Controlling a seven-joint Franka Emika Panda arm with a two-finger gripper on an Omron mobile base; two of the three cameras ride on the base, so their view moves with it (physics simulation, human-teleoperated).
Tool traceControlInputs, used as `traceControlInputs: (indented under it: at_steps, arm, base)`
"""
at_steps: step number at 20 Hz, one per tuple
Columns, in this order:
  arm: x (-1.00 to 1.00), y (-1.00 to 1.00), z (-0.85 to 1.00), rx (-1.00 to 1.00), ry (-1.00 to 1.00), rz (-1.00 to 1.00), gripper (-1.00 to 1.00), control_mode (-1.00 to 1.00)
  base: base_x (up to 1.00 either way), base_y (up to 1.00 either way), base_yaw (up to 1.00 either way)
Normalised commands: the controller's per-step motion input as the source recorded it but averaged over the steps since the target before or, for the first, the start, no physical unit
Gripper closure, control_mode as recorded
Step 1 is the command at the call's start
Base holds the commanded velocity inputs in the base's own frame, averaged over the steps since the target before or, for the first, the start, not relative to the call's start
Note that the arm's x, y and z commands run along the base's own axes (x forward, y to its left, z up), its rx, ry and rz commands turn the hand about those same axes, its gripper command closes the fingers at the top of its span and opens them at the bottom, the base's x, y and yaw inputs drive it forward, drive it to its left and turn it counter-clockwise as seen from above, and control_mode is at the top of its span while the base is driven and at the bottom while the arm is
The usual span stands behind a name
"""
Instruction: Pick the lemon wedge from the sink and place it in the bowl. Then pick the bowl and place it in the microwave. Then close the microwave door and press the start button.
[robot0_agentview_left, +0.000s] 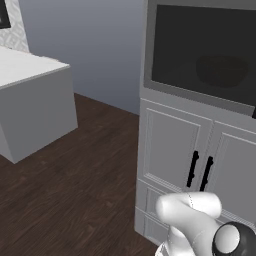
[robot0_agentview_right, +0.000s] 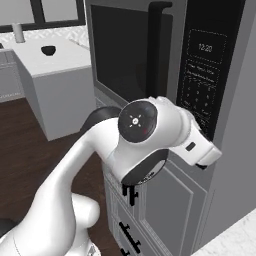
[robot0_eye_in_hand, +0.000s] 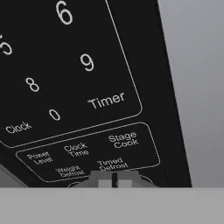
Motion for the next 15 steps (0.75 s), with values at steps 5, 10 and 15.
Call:
traceControlInputs:
  at_steps: [5,10,15]
  arm:
    - [1.0,-0.45,-0.31,0.13,0.03,0.12,1.0,-1.0]
    - [0.61,-0.67,-0.61,0.12,0.0,0.24,1.0,-1.0]
    - [0.55,-0.15,-0.57,0.05,-0.02,0.14,1.0,-1.0]
  base:
    - [0.0,0.0,0.0]
    - [0.0,0.0,0.0]
    - [0.0,0.0,0.0]
